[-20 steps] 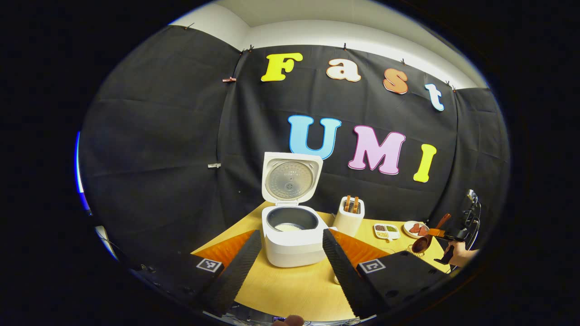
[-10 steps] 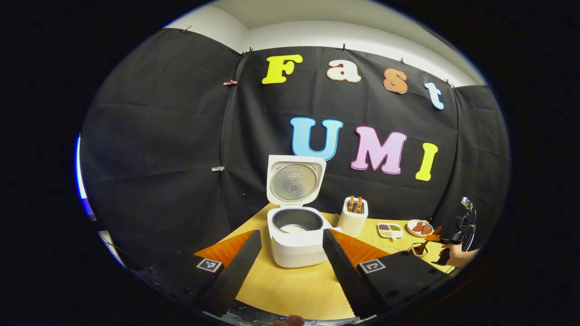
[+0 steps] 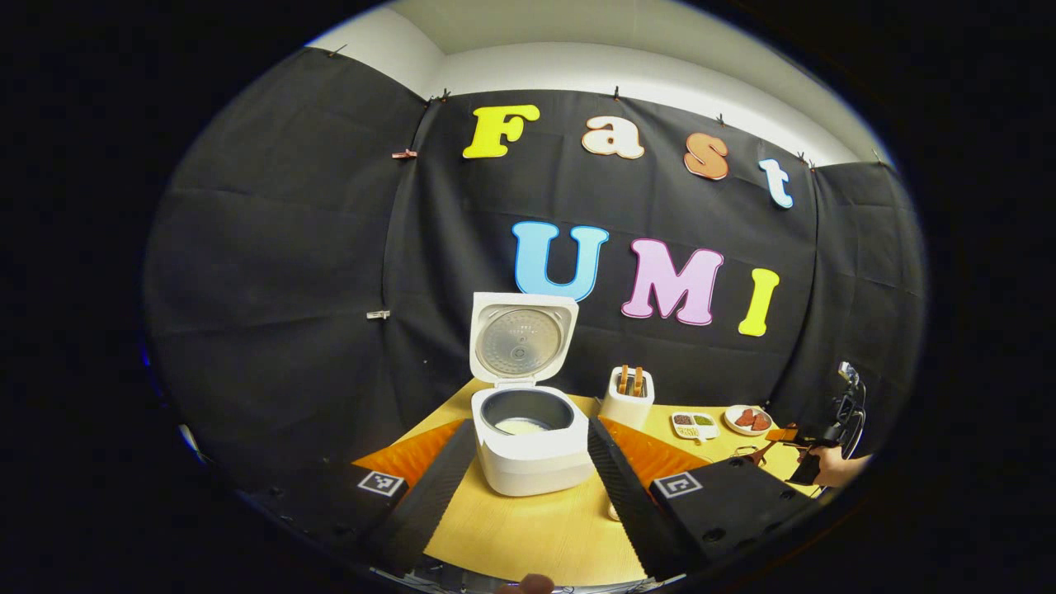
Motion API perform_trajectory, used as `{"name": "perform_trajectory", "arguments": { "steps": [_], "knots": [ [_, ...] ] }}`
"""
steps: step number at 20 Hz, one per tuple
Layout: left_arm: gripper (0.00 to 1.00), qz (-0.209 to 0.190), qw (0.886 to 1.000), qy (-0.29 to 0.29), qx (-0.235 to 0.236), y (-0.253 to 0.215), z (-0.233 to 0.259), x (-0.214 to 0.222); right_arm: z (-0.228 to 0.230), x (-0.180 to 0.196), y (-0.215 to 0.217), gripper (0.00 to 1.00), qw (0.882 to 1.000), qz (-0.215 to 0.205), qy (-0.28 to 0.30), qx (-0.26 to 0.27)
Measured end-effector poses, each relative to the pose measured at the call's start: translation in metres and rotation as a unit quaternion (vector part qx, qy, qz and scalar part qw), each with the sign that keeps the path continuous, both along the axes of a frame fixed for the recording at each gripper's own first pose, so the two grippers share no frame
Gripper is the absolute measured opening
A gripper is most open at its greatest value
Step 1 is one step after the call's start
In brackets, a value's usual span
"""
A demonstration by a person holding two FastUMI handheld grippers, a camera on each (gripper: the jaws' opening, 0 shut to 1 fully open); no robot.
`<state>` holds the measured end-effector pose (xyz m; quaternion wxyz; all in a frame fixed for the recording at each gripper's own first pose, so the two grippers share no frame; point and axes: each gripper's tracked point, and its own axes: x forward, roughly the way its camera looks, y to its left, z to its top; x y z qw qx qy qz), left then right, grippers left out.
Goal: Close the left gripper, press the button to open the rice cooker; take a wooden spoon from the chopstick holder with the right hand, scoop a spoonful of rice and pour it into the rice cooker, then put the wooden spoon back into the chopstick holder.
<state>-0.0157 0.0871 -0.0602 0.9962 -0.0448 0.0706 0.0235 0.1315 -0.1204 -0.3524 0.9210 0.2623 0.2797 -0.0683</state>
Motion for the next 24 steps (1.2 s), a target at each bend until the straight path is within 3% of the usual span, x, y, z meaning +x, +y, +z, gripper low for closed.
{"name": "perform_trajectory", "arguments": {
  "steps": [9, 13, 21, 24],
  "knots": [
    [0.94, -0.021, 1.000, -0.019, 0.007, 0.004, 0.017, -0.001, 0.035, -0.032, 0.005, 0.97, 1.000, -0.010, -0.012, 0.005],
    [0.94, -0.038, 0.998, -0.047, -0.010, 0.001, 0.042, 0.013, 0.075, -0.056, 0.007, 0.97, 0.999, -0.010, -0.042, -0.029],
    [0.95, -0.038, 0.989, -0.143, 0.011, 0.010, 0.128, 0.093, 0.161, -0.095, 0.037, 0.98, 0.990, 0.036, -0.105, -0.089],
    [0.95, -0.034, 0.985, -0.169, 0.028, 0.014, 0.156, 0.135, 0.188, -0.104, 0.041, 0.98, 0.986, 0.036, -0.125, -0.099]
  ]
}}
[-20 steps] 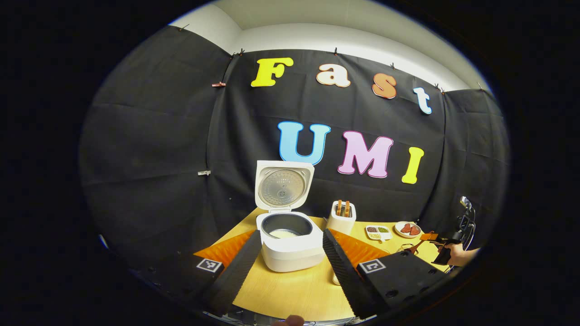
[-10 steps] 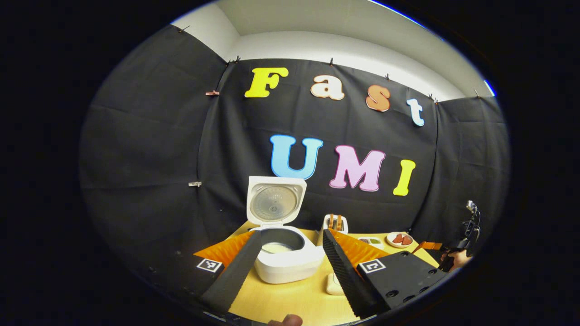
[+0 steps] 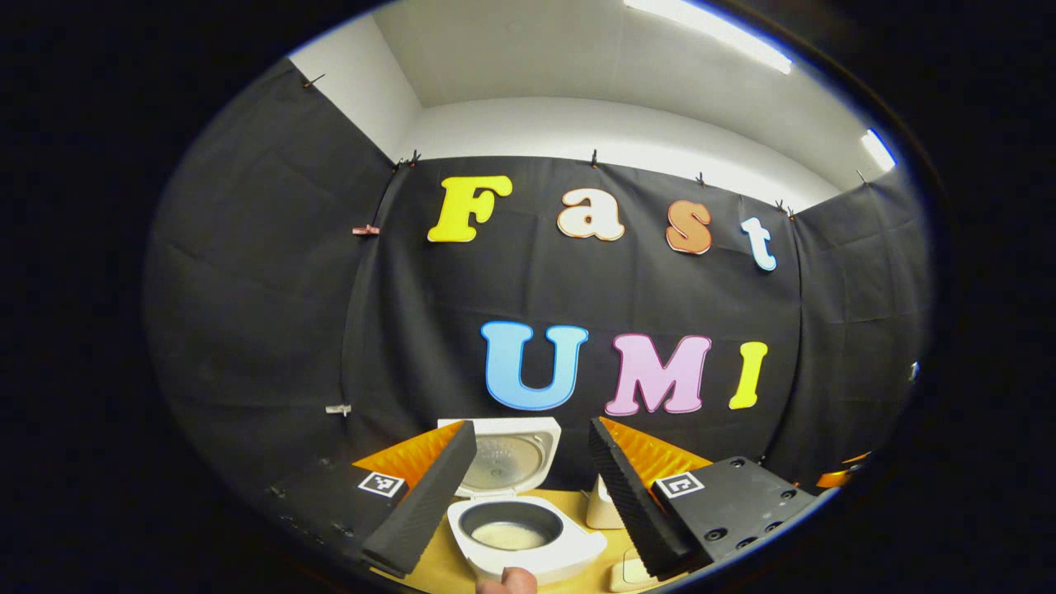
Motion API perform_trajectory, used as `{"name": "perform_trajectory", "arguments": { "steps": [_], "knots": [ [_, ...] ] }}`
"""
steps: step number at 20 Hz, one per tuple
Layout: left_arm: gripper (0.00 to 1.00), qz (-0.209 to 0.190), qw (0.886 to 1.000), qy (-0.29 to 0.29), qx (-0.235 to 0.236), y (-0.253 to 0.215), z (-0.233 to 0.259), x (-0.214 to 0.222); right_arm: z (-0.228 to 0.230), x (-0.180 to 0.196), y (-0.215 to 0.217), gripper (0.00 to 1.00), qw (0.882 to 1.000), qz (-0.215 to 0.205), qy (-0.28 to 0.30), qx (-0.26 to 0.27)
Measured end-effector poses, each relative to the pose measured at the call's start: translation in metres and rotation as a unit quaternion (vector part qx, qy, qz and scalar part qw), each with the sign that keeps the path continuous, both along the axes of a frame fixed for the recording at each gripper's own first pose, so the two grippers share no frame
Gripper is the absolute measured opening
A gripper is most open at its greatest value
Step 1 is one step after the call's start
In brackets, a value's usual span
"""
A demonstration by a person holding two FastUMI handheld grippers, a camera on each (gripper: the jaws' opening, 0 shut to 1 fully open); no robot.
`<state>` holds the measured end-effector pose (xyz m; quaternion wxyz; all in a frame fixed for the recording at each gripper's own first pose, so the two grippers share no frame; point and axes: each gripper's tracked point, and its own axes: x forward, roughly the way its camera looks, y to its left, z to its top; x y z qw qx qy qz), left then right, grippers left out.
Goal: Close the left gripper, press the button to open the rice cooker; take a wooden spoon from the chopstick holder with the right hand, scoop a spoonful of rice and pour it into the rice cooker, then put the wooden spoon back into the chopstick holder.
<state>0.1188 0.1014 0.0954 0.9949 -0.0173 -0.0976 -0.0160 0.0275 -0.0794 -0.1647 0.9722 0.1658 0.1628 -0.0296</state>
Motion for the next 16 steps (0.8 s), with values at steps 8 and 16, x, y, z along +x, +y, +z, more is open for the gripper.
{"name": "perform_trajectory", "arguments": {
  "steps": [8, 16],
  "knots": [
    [0.95, -0.005, 0.999, -0.026, 0.019, 0.000, 0.031, 0.125, 0.047, -0.027, -0.001, 0.98, 0.998, -0.017, -0.046, -0.045],
    [0.95, 0.042, 0.998, -0.009, 0.036, 0.030, 0.010, 0.253, 0.061, -0.039, -0.008, 0.98, 0.993, -0.034, -0.043, -0.101]
  ]
}}
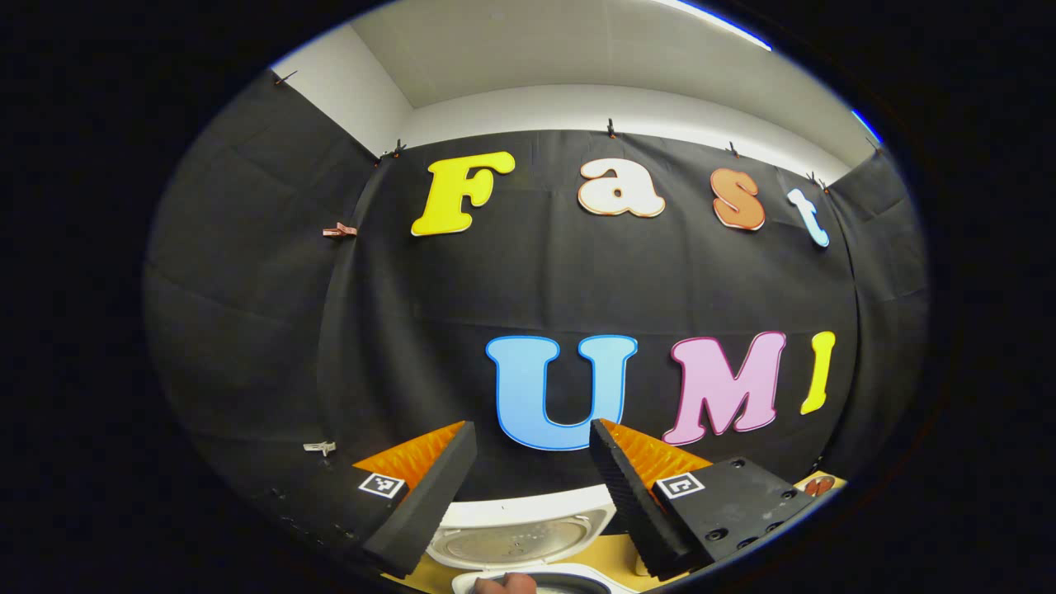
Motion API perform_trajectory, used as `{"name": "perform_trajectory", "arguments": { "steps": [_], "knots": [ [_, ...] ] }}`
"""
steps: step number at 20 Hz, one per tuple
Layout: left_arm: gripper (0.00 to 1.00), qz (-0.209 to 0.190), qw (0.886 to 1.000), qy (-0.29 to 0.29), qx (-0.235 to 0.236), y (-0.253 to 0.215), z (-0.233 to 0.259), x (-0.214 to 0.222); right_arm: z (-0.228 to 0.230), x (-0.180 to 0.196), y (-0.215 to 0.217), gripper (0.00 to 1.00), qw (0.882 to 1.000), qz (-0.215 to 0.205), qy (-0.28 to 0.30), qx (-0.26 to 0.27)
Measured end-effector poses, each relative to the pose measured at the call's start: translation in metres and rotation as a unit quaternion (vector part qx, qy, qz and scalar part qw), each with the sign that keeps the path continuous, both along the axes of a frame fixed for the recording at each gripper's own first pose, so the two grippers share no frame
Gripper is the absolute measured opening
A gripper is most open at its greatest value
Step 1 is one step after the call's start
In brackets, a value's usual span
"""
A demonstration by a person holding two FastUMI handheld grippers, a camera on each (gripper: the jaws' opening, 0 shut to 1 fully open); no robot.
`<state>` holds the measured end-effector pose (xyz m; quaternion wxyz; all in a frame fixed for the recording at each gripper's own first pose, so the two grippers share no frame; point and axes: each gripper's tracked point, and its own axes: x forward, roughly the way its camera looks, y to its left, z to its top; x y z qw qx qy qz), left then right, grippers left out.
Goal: Close the left gripper, press the button to open the rice cooker; take a wooden spoon from the chopstick holder with the right hand, scoop a spoonful of rice and pour it into the rice cooker, then put the wooden spoon back into the chopstick holder.
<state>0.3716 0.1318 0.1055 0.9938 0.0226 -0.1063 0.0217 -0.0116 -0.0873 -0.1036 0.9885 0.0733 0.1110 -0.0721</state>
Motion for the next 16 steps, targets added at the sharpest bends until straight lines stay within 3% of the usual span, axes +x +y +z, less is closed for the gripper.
{"name": "perform_trajectory", "arguments": {
  "steps": [3, 8, 16],
  "knots": [
    [0.95, 0.022, 0.999, 0.028, 0.026, 0.015, -0.023, 0.050, 0.003, -0.003, -0.009, 0.99, 1.000, -0.023, -0.001, -0.003],
    [0.95, 0.048, 0.997, 0.062, 0.001, 0.035, -0.046, 0.105, -0.005, -0.011, -0.015, 0.99, 0.999, -0.037, 0.018, -0.021],
    [0.95, 0.101, 0.978, 0.181, -0.012, 0.066, -0.116, 0.113, -0.011, -0.007, -0.007, 1.00, 0.999, -0.025, 0.030, -0.018]
  ]
}}
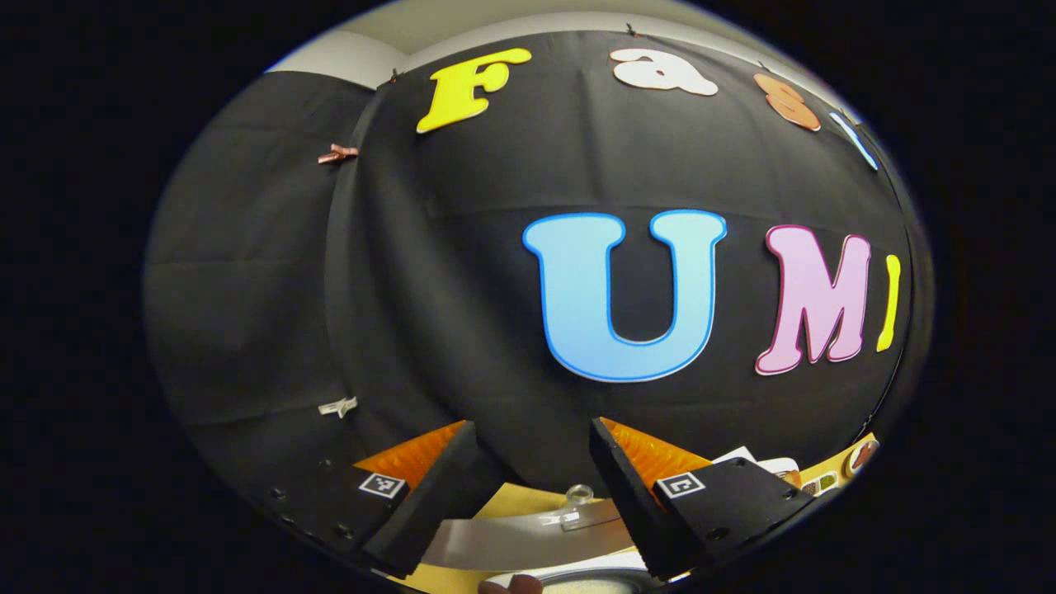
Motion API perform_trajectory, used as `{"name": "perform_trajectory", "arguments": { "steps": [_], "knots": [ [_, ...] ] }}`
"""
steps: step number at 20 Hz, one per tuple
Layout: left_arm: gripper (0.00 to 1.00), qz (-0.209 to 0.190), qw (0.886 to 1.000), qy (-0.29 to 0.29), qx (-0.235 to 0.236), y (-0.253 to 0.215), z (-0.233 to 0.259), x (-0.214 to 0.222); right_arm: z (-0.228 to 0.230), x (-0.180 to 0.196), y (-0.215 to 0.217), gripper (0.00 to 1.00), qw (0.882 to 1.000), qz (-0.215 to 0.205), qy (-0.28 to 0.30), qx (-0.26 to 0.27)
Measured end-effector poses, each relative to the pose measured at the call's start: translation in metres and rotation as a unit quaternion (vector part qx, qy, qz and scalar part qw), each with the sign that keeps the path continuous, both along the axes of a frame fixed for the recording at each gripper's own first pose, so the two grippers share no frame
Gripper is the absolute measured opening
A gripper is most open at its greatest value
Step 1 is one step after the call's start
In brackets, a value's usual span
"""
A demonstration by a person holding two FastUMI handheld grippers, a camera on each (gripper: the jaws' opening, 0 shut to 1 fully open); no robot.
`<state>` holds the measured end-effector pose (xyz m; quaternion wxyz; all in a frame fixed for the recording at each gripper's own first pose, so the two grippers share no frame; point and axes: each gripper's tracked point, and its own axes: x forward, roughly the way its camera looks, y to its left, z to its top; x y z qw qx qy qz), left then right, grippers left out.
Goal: Close the left gripper, press the button to open the rice cooker; take a wooden spoon from the chopstick holder with the right hand, scoop a spoonful of rice and pour it into the rice cooker, then put the wooden spoon back into the chopstick holder.
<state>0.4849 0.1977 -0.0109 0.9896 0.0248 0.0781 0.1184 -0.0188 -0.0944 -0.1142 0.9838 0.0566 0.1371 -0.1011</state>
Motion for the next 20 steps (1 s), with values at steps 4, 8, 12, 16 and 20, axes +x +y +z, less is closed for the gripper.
{"name": "perform_trajectory", "arguments": {
  "steps": [4, 8, 12, 16, 20],
  "knots": [
    [0.99, 0.004, 0.999, 0.018, -0.048, -0.004, -0.012, -0.017, -0.001, -0.003, 0.003, 1.00, 1.000, 0.011, 0.004, 0.005],
    [1.00, -0.008, 0.997, 0.041, -0.061, -0.019, -0.024, -0.048, 0.002, -0.008, 0.002, 1.00, 1.000, 0.019, 0.002, 0.011],
    [0.99, -0.008, 0.994, 0.070, -0.079, -0.038, -0.050, -0.094, 0.003, -0.016, 0.003, 1.00, 0.999, 0.031, -0.003, 0.024],
    [0.98, -0.013, 0.987, 0.120, -0.106, -0.072, -0.098, -0.139, 0.000, -0.031, -0.002, 1.00, 0.999, 0.041, -0.001, 0.016],
    [0.97, -0.006, 0.985, 0.145, -0.090, -0.094, -0.140, -0.168, -0.012, -0.041, -0.001, 1.00, 0.998, 0.055, 0.020, 0.009]
  ]
}}
